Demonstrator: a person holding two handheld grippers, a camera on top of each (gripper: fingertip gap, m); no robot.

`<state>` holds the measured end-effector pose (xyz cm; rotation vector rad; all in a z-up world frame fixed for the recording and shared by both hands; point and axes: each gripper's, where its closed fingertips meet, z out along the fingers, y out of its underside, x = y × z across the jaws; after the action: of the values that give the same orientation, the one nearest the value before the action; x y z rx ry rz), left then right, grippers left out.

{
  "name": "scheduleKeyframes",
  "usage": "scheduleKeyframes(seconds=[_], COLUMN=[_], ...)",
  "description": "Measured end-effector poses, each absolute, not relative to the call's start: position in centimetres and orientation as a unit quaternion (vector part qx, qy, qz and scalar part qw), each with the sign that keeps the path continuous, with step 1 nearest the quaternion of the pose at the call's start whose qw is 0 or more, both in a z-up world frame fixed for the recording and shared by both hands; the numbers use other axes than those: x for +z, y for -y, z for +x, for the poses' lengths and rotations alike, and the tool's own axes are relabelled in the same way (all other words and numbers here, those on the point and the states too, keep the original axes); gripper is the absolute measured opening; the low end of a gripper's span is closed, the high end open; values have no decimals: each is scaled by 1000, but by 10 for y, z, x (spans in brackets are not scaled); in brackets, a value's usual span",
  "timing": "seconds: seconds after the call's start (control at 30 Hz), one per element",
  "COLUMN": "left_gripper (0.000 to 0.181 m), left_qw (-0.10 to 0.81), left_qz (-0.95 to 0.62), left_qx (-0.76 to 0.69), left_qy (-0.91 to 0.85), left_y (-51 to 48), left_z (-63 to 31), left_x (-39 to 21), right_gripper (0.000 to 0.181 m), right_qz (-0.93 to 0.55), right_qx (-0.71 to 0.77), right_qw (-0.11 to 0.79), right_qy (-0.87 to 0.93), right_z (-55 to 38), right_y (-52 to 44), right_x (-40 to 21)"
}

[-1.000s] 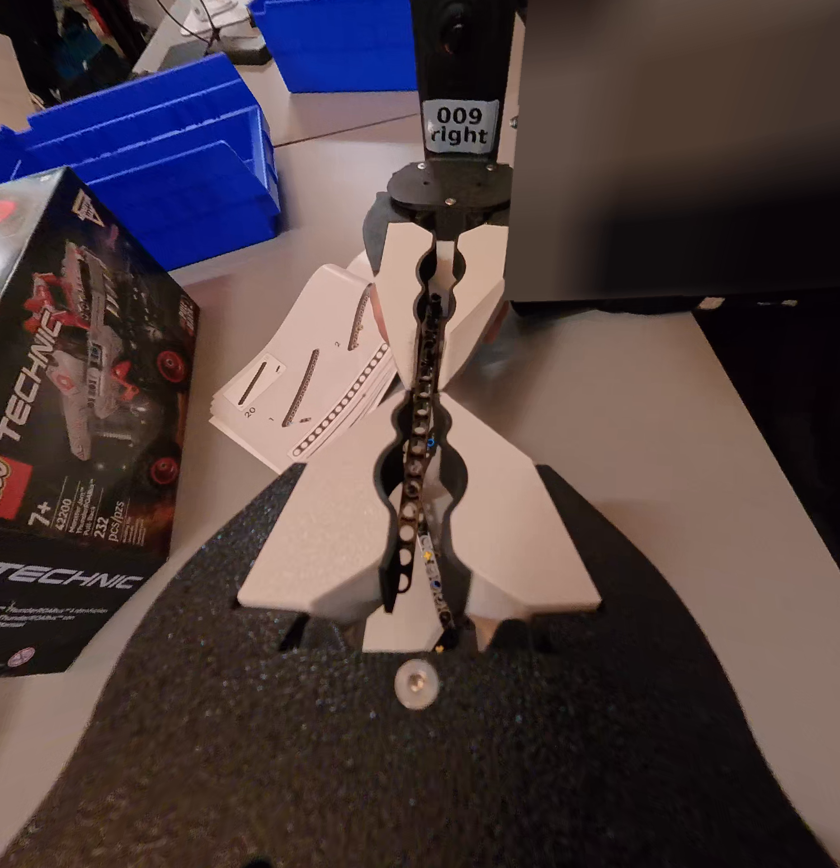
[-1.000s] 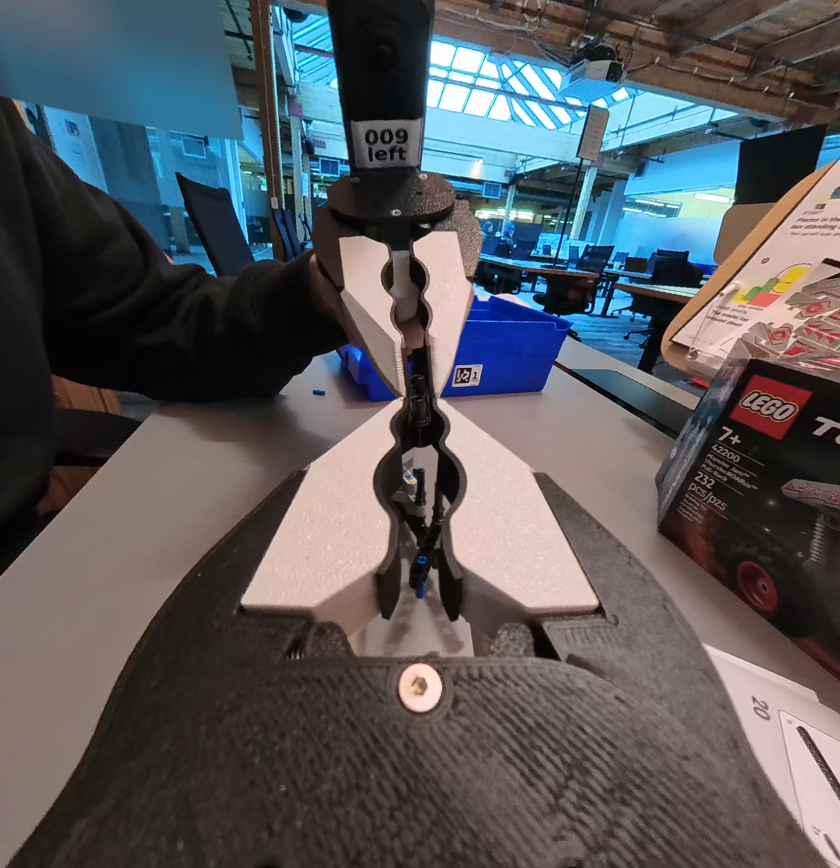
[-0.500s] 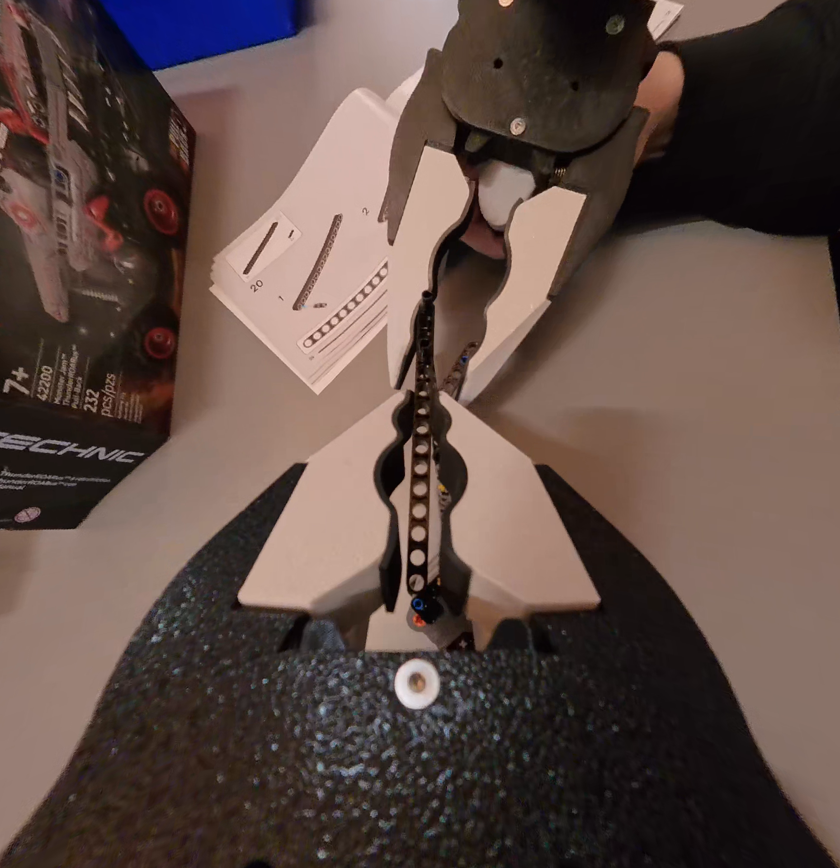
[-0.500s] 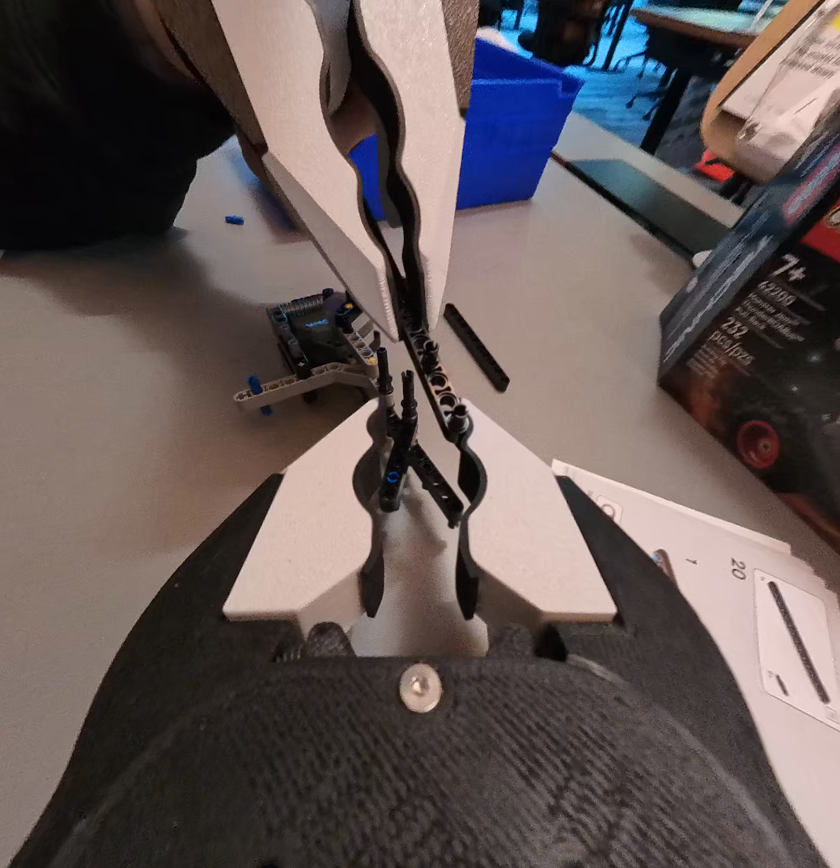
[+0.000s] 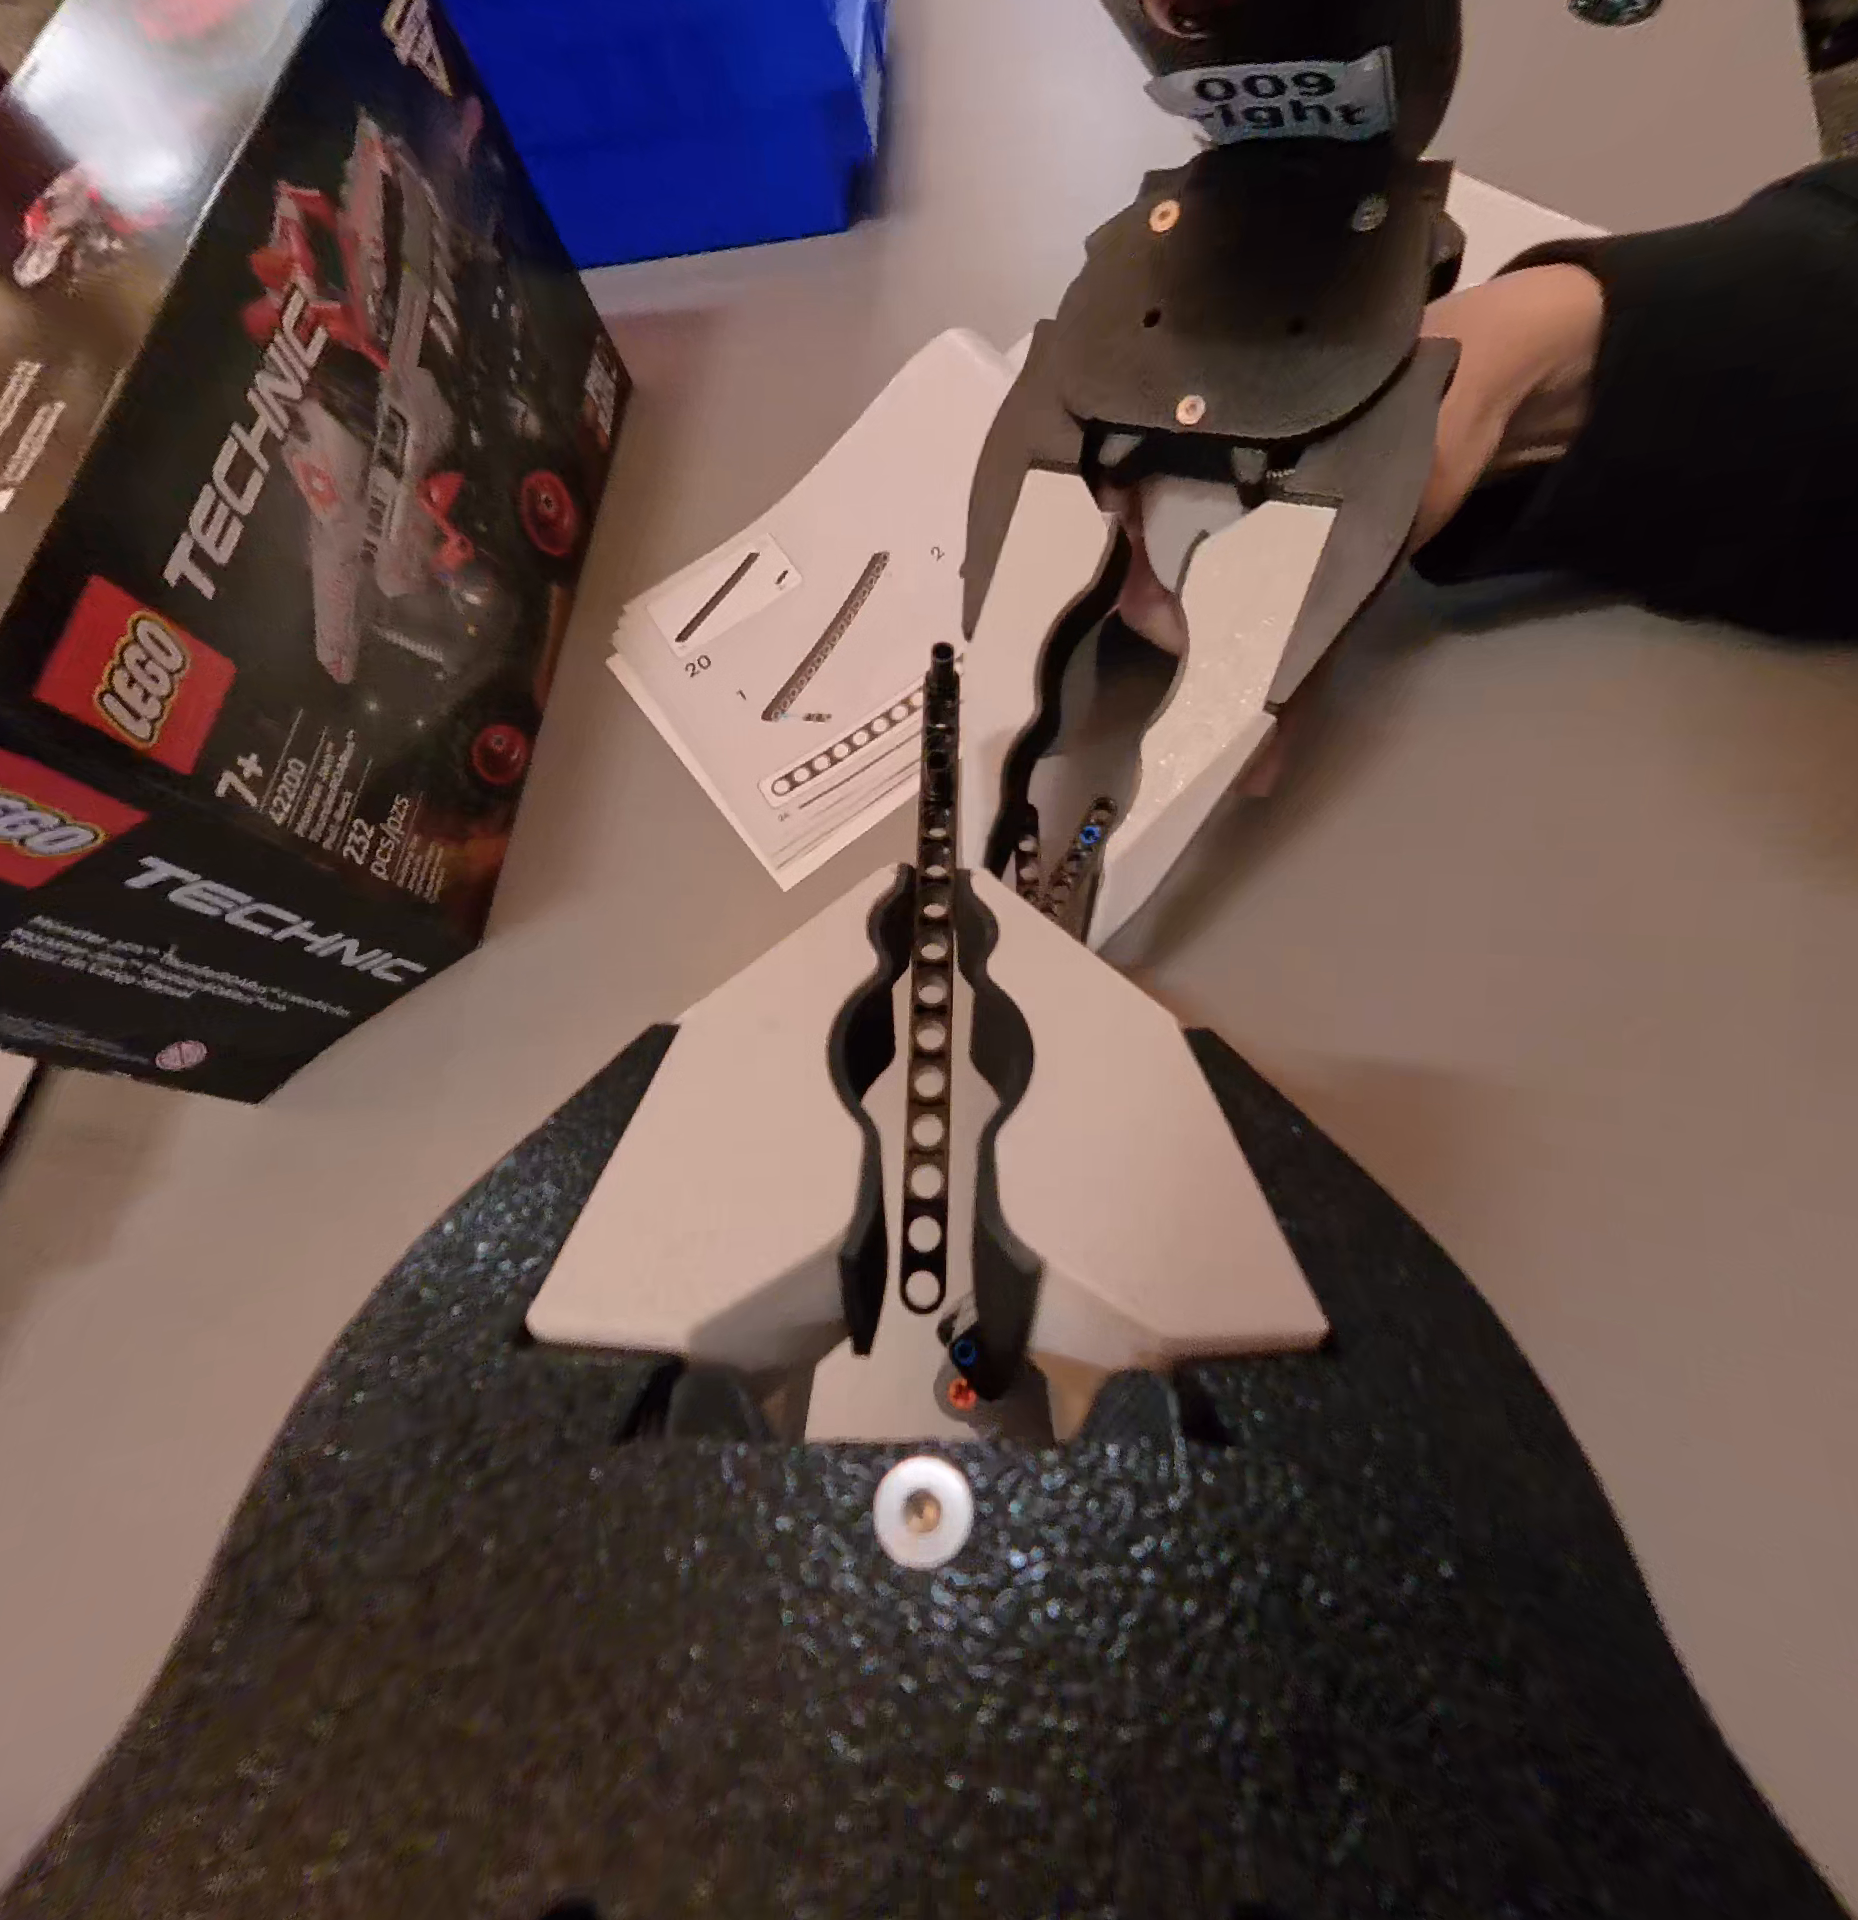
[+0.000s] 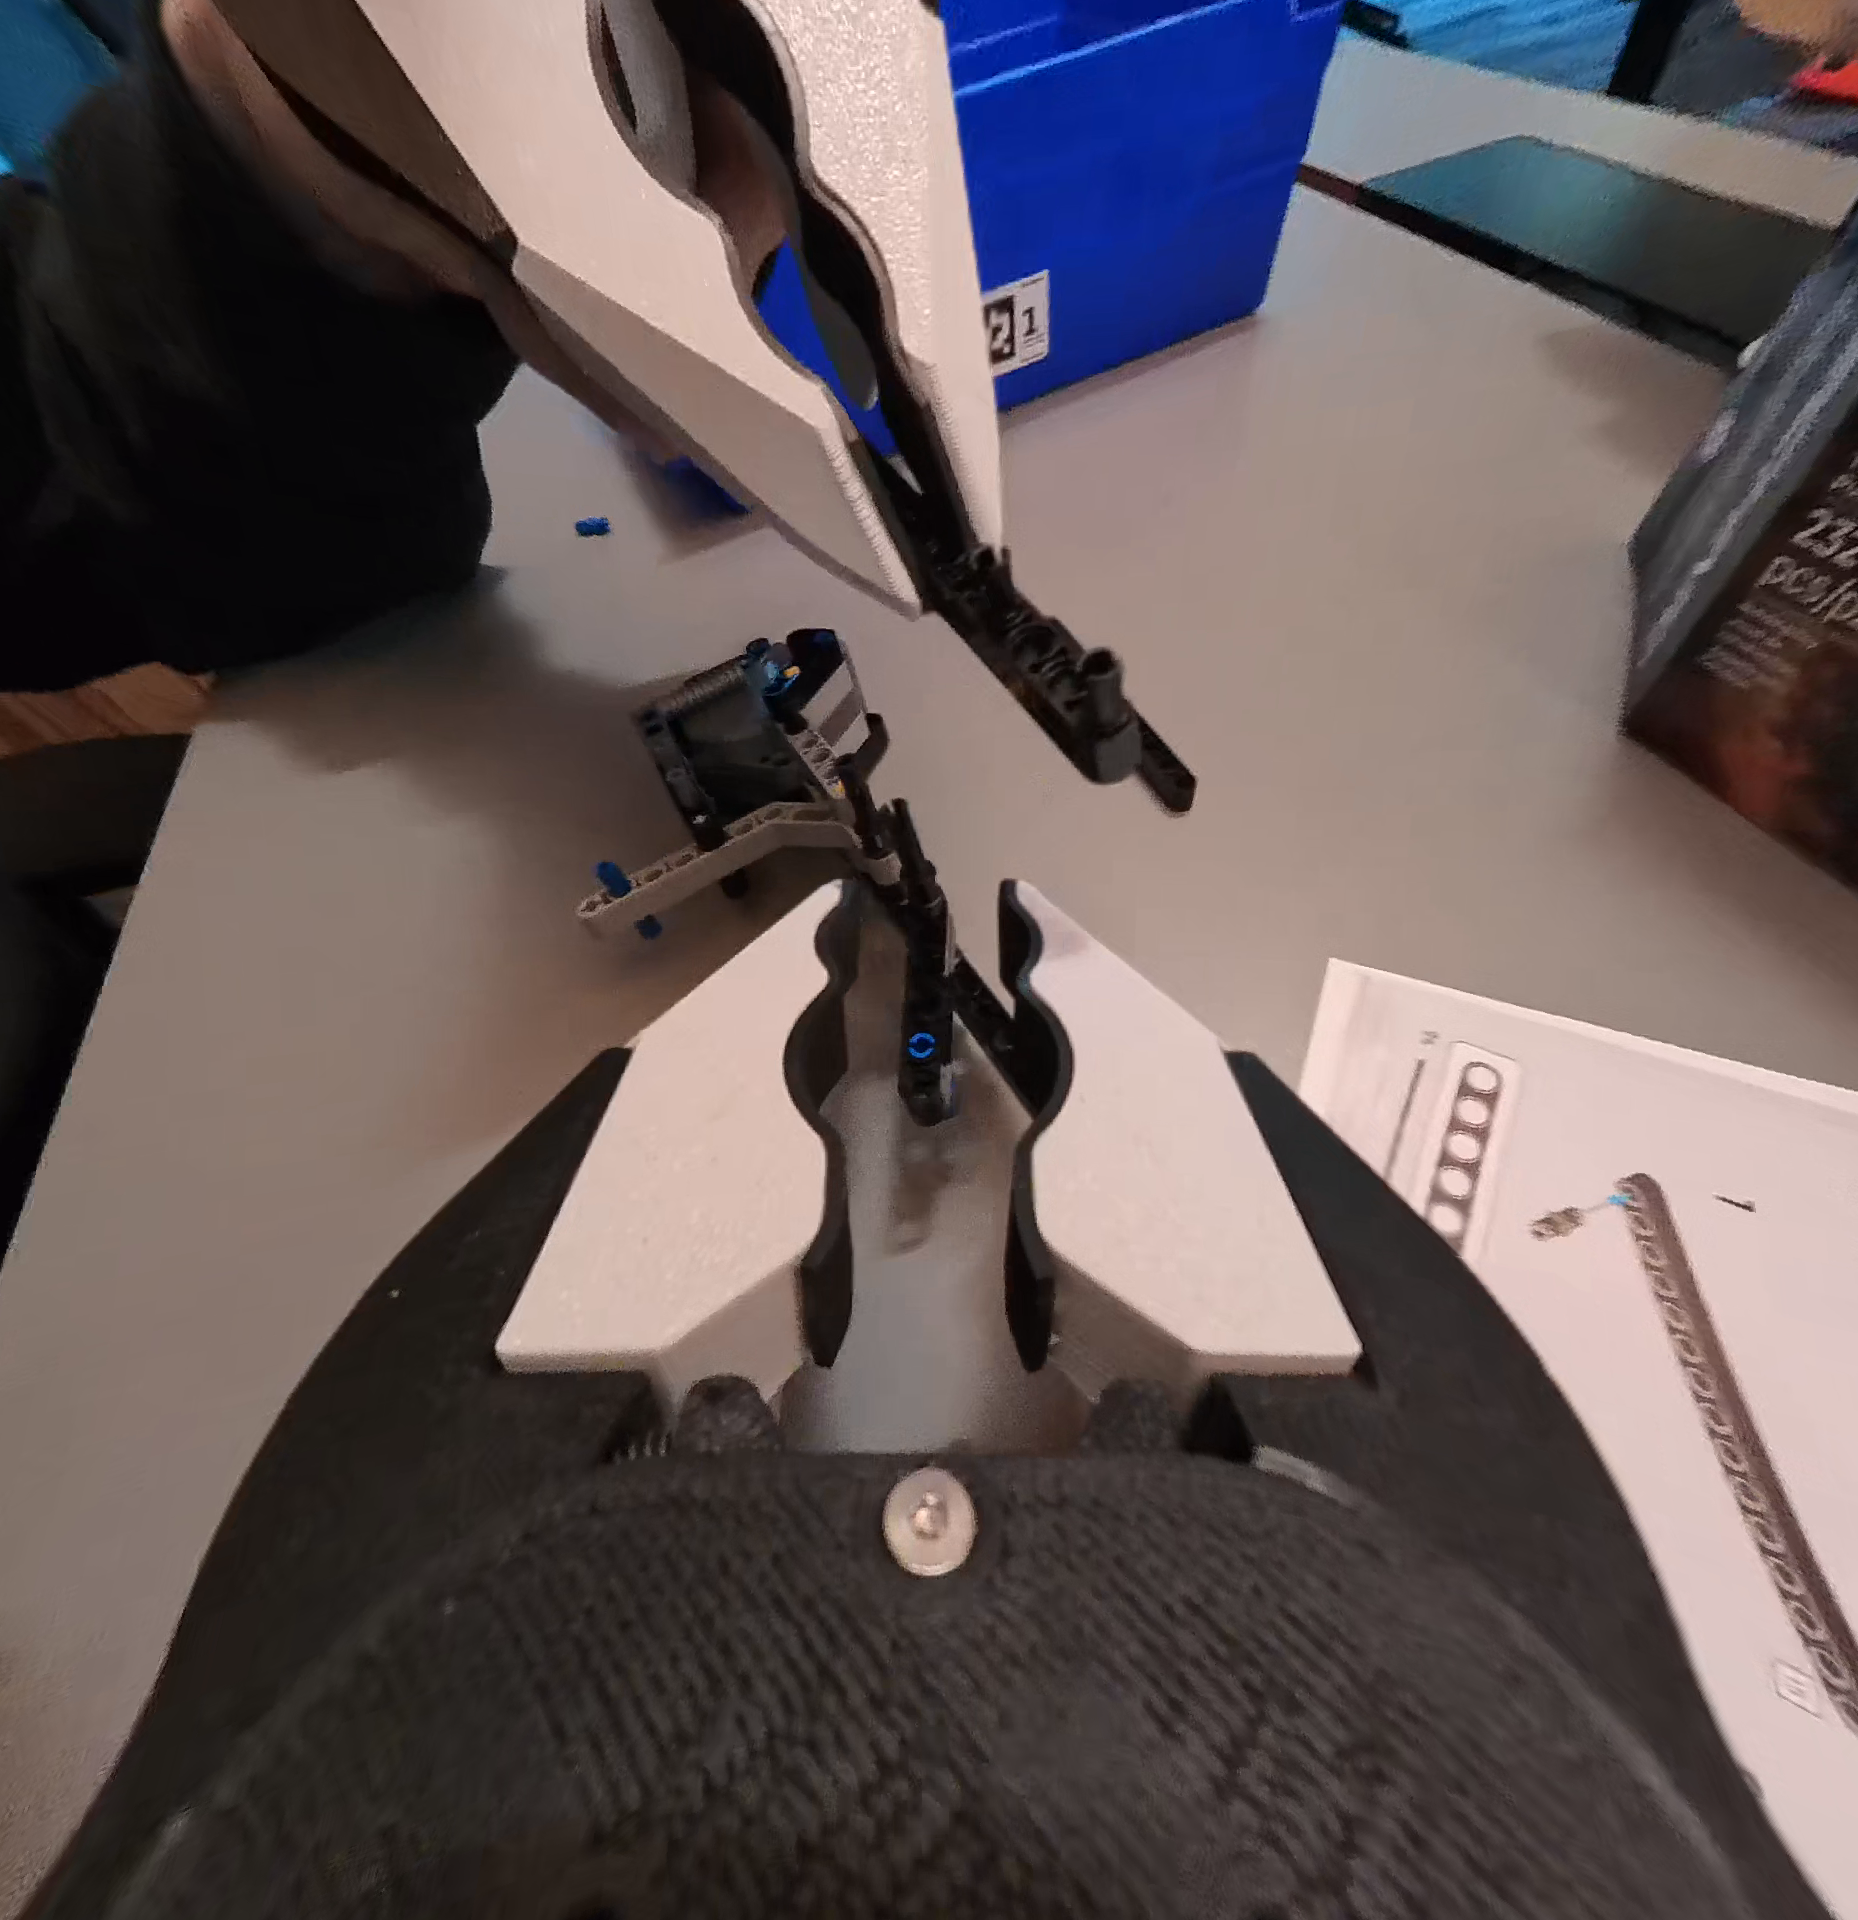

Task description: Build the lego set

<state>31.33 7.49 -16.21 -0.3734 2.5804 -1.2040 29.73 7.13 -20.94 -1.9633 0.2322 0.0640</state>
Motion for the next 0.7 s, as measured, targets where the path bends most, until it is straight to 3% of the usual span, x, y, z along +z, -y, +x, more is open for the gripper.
scheduleKeyframes(seconds=[0.13,0.23,0.7], left_gripper=[4,4,5], left_qw=[122,120,139], left_qz=[-161,-173,-194], left_qx=[-422,-429,-479], left_qy=[-884,-879,-845], left_y=[-73,-71,-72], left_z=[313,310,287], left_x=[-165,-166,-181], right_gripper=[21,5,5], right_qz=[-854,-854,-849], right_qx=[41,30,-3], right_qw=[514,516,515], right_qy=[-74,-65,-115], right_z=[289,289,292], right_y=[-78,-85,-87], right_x=[-222,-221,-222])
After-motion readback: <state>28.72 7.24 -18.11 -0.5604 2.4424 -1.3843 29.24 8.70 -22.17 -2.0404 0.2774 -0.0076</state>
